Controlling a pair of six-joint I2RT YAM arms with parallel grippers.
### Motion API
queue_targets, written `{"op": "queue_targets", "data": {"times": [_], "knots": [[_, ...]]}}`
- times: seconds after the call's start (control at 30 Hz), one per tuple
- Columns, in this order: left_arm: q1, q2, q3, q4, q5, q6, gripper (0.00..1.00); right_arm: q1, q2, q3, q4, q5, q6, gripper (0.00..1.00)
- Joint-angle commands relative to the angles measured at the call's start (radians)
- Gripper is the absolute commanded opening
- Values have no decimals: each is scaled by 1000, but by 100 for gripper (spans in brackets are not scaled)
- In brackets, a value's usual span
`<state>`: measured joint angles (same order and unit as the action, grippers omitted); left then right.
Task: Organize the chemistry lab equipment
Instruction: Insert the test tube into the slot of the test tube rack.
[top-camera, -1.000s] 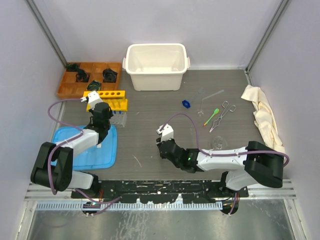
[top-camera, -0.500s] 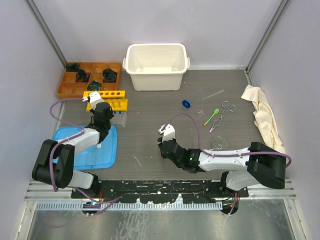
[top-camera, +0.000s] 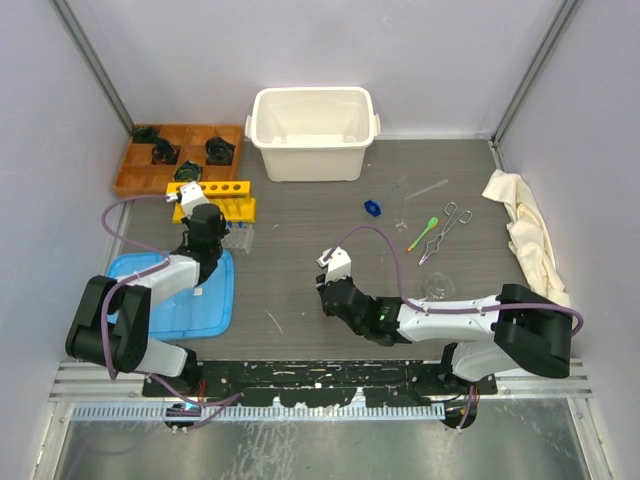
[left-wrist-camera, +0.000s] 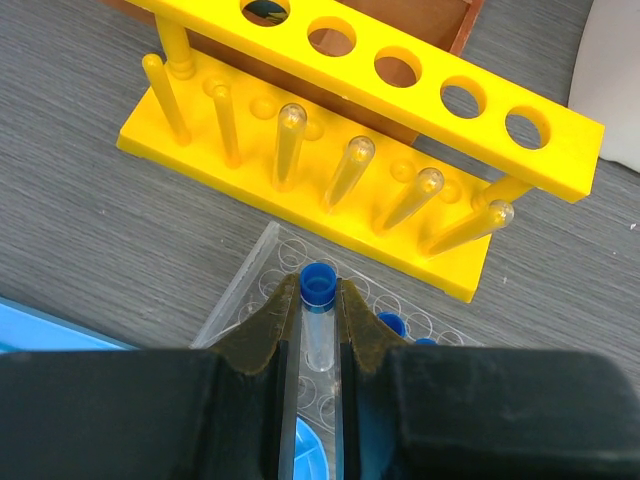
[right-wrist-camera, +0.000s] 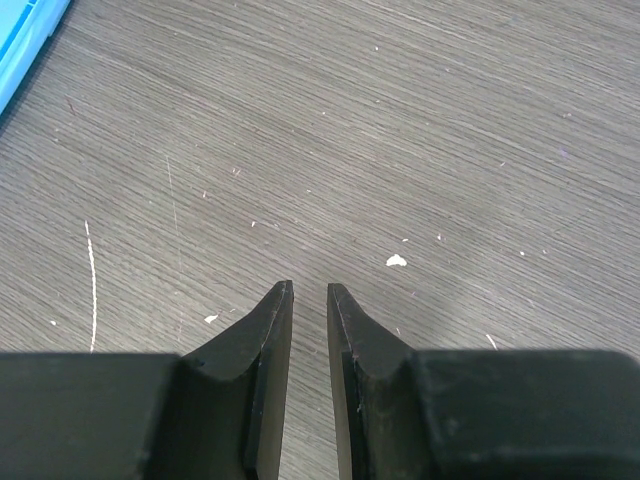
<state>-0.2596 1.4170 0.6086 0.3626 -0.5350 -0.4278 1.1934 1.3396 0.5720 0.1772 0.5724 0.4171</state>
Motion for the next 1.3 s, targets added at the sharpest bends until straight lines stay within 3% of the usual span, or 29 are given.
{"op": "queue_targets", "data": {"times": [0.0, 0.5, 0.57, 0.67, 0.8, 1.07, 1.27], "knots": [[3, 5, 41, 36, 27, 12, 2, -5, -30, 6, 24, 29, -2, 27], [-64, -36, 29, 62, -11, 102, 2, -5, -36, 3, 24, 27, 0, 26], [-71, -43, 24, 65, -15, 113, 6, -6, -36, 3, 23, 26, 0, 26], [-78, -50, 20, 61, -27, 120, 25, -6, -36, 2, 22, 23, 2, 27], [-79, -76, 12, 52, -38, 119, 35, -6, -36, 0, 22, 21, 6, 26], [-98, -167, 15, -16, -37, 99, 38, -6, -44, 5, 24, 20, 7, 26], [-105, -372, 8, -272, 141, -90, 41, -95, 4, 129, -16, -47, -12, 26]]}}
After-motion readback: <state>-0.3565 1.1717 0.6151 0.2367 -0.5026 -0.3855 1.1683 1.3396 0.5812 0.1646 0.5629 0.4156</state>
